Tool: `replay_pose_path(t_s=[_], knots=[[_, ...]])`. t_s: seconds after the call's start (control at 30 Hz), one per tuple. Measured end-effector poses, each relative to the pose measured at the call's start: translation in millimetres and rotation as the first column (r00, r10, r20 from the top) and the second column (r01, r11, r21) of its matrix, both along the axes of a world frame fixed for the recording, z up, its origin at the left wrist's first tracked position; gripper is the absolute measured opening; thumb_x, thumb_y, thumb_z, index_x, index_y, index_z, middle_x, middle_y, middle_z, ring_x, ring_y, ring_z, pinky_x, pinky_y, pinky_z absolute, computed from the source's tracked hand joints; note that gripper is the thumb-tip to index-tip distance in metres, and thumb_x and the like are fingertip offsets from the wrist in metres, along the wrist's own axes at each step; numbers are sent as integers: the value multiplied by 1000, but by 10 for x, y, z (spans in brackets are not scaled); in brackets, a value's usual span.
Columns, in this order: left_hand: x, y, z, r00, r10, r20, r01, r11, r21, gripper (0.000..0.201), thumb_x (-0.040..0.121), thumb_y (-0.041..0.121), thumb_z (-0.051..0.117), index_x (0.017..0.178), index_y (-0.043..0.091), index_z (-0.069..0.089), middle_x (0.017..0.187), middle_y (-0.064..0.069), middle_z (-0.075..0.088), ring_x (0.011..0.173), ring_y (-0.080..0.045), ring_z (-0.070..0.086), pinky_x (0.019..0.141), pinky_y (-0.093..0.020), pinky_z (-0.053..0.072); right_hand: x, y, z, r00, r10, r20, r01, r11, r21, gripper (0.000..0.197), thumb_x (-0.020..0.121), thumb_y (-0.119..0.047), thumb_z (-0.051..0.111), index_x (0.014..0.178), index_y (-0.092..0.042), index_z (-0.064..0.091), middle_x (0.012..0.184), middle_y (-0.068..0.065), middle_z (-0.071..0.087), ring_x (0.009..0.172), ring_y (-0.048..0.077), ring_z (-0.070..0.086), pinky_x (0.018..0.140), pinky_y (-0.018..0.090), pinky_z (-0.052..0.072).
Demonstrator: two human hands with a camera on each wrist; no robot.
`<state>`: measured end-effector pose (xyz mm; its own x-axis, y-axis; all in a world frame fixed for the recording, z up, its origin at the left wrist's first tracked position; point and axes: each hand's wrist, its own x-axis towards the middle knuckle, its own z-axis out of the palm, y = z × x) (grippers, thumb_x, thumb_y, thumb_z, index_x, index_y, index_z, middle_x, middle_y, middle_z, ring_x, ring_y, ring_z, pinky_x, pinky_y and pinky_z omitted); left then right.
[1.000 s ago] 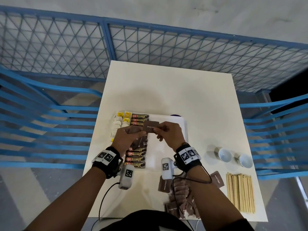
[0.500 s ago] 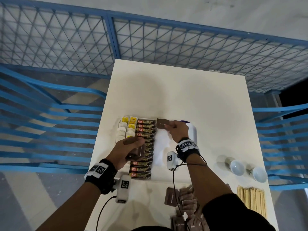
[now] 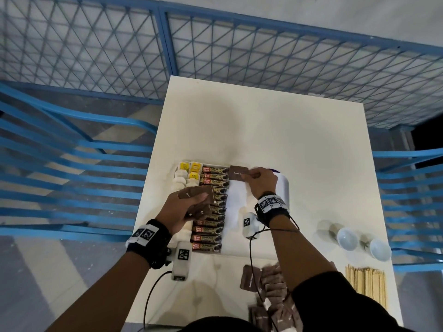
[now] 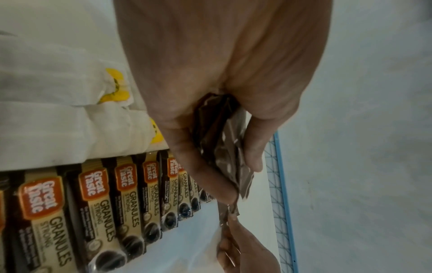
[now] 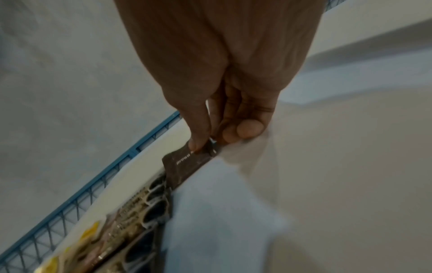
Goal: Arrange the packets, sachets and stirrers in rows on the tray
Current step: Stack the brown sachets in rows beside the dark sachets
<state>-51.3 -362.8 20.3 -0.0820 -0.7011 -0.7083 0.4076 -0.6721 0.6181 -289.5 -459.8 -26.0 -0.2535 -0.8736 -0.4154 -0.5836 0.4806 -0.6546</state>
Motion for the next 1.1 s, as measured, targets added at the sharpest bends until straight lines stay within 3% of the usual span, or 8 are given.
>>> replay_pose_path(t_s=[0.13, 0.27, 0.37, 0.43, 0.57, 0.77, 0.93, 1.1], knots=[[-21, -15, 33, 998, 31, 50, -30, 999, -31, 31, 80, 12, 80, 109, 3, 73, 91, -22, 70, 66, -32, 65, 60, -36, 56, 32, 140, 103, 999, -50, -7, 49, 995, -92, 18, 88, -34, 71, 93, -17, 73, 83, -8, 69, 85, 13, 65, 63, 0, 36], [-75, -36, 78, 997, -3, 76, 7, 999, -48, 28, 81, 10, 81, 108, 7, 74, 92, -21, 73, 65, -32, 67, 57, -35, 55, 282, 364, 301, 939, 192, 284, -173, 981, -90, 24, 89, -46, 69, 99, -24, 72, 88, -6, 74, 73, 8, 65, 70, 23, 51], [-139, -14, 130, 994, -36, 108, 45, 996, -76, 28, 80, 10, 82, 107, 11, 76, 96, -19, 76, 76, -31, 72, 58, -34, 57, 409, 484, 358, 875, 348, 337, -316, 937, -148, 14, 85, -41, 75, 92, -29, 72, 85, -7, 74, 76, 7, 69, 70, 28, 57], [-165, 10, 141, 992, -51, 117, 62, 994, -90, 32, 80, 13, 83, 111, 11, 76, 101, -19, 76, 83, -32, 73, 61, -36, 58, 410, 509, 341, 882, 345, 320, -299, 936, -185, 9, 83, -36, 78, 87, -28, 74, 80, -7, 73, 75, 10, 70, 71, 32, 58], [-183, 55, 119, 990, -43, 136, 54, 995, -83, 27, 78, 9, 84, 103, 9, 75, 93, -17, 75, 80, -33, 72, 69, -45, 60, 347, 509, 303, 906, 232, 355, -170, 965, -198, 5, 84, -27, 79, 87, -25, 76, 76, -7, 73, 65, 7, 65, 64, 26, 50], [-174, 122, 45, 989, -3, 151, 11, 999, -49, 25, 81, 7, 82, 105, 7, 75, 92, -18, 74, 80, -35, 70, 82, -58, 59, 189, 414, 231, 955, 98, 278, -53, 985, -165, 5, 86, -24, 77, 90, -23, 75, 73, -7, 72, 62, 4, 62, 63, 21, 48], [-75, 179, 8, 996, -49, 72, 49, 999, -6, 30, 91, -8, 59, 118, 2, 69, 102, -25, 70, 83, -38, 69, 74, -45, 60, 32, 255, 87, 990, 65, 128, -47, 989, -137, 4, 87, -20, 75, 90, -18, 73, 78, 1, 72, 75, 17, 66, 68, 17, 46], [12, 185, -36, 997, -74, 21, 74, 997, 0, 42, 90, -17, 51, 126, 0, 62, 118, -30, 67, 103, -50, 67, 73, -44, 61, 4, 121, -8, 994, 95, 49, -89, 989, -119, 5, 87, -17, 75, 91, -16, 73, 81, 0, 69, 81, 21, 66, 79, 27, 51]])
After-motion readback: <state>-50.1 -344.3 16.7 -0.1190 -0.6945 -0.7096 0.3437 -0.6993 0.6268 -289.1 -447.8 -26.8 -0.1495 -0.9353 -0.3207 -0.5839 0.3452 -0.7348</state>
